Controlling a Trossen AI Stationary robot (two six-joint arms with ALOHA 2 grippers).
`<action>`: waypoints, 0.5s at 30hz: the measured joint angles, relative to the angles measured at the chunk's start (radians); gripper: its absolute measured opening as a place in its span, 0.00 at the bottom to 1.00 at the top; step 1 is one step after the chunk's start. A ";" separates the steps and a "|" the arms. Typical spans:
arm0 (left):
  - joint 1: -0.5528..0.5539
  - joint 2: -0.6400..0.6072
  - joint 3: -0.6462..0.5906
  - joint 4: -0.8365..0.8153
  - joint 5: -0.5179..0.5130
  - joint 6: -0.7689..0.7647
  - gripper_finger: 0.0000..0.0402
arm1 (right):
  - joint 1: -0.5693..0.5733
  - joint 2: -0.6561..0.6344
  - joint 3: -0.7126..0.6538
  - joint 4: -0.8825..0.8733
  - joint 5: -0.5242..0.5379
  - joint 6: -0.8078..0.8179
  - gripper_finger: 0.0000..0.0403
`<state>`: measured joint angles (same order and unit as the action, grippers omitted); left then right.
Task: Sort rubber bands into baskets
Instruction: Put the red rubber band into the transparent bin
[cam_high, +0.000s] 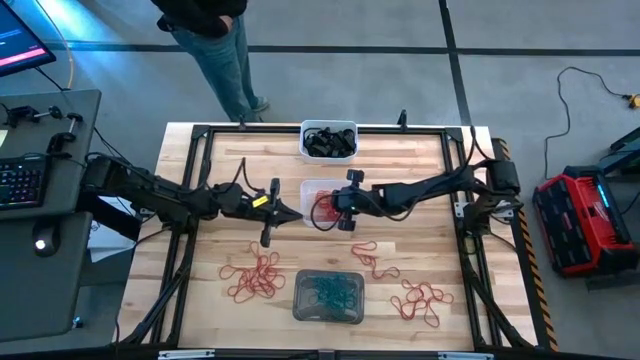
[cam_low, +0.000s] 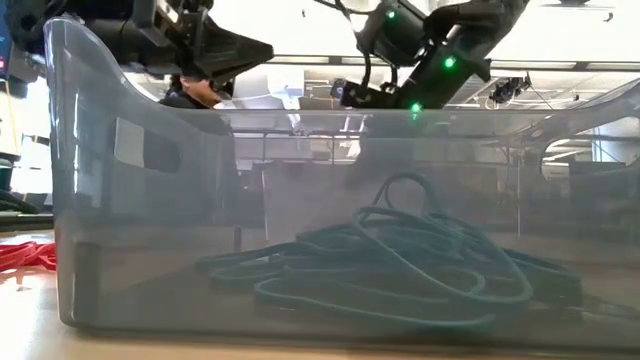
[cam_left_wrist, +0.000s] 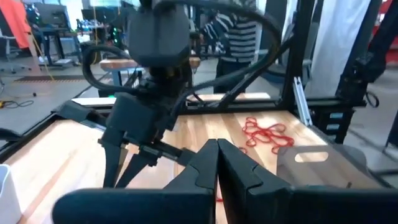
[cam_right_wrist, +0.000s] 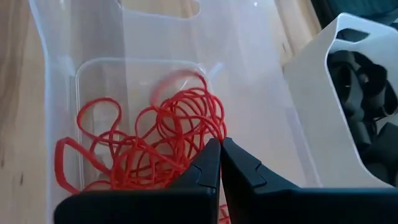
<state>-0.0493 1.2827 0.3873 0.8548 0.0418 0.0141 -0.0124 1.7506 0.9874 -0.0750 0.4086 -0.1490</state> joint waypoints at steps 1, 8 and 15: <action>0.003 0.000 -0.019 0.033 0.000 -0.011 0.00 | -0.003 0.004 0.000 -0.001 -0.001 0.000 0.00; 0.005 -0.001 -0.096 0.128 -0.001 -0.038 0.00 | -0.033 0.001 0.001 -0.010 -0.100 0.012 0.07; 0.002 -0.001 -0.119 0.139 -0.002 -0.039 0.00 | -0.021 -0.012 0.001 -0.023 -0.130 0.080 0.31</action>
<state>-0.0471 1.2819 0.2680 0.9935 0.0395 -0.0254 -0.0332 1.7384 0.9883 -0.0975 0.2789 -0.0692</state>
